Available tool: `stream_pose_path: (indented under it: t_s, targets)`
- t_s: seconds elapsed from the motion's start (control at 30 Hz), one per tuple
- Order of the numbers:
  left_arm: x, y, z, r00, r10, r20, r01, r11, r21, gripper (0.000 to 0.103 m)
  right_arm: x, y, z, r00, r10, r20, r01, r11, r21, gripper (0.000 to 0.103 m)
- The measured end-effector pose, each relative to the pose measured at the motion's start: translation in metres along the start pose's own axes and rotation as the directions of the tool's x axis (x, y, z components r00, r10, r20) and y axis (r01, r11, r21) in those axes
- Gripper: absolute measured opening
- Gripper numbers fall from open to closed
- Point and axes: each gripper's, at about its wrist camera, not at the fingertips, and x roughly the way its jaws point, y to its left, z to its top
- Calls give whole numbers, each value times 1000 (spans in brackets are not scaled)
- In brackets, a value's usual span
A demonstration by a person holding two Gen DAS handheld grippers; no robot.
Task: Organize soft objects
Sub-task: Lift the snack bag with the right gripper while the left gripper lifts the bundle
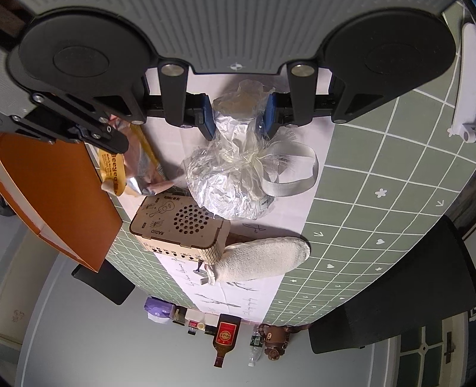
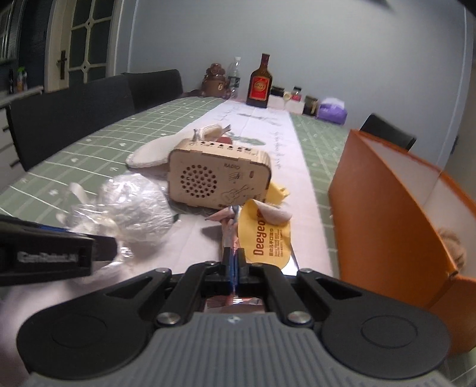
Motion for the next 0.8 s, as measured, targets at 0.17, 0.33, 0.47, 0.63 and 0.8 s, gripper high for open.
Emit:
stream_pose_path:
  t_s: [0.17,0.33,0.47,0.63,0.8]
  targets:
    - [0,-2,0,1000,-2,1,2,1000,-1,38,-8,4,-2,1000,21,10,-21,1000,1,8]
    - [1,-2,0,1000,-4,0,4,1000,-4,38,-14,1,0,996,-28,86,32,998,-47,55]
    - [1,-1,0,1000,-3,2,3,1000,-3,38,6,-15,5,1000,-10,20,10,1000,3,57]
    - [2,-1,0,1000,-2,-3,2,1000,-6,38,24,-29,3,997,59,-50,-54,994,100,68]
    - [2,-1,0,1000,-2,-1,2,1000,-6,38,29,-27,0,996,50,-67,-44,995,93,62]
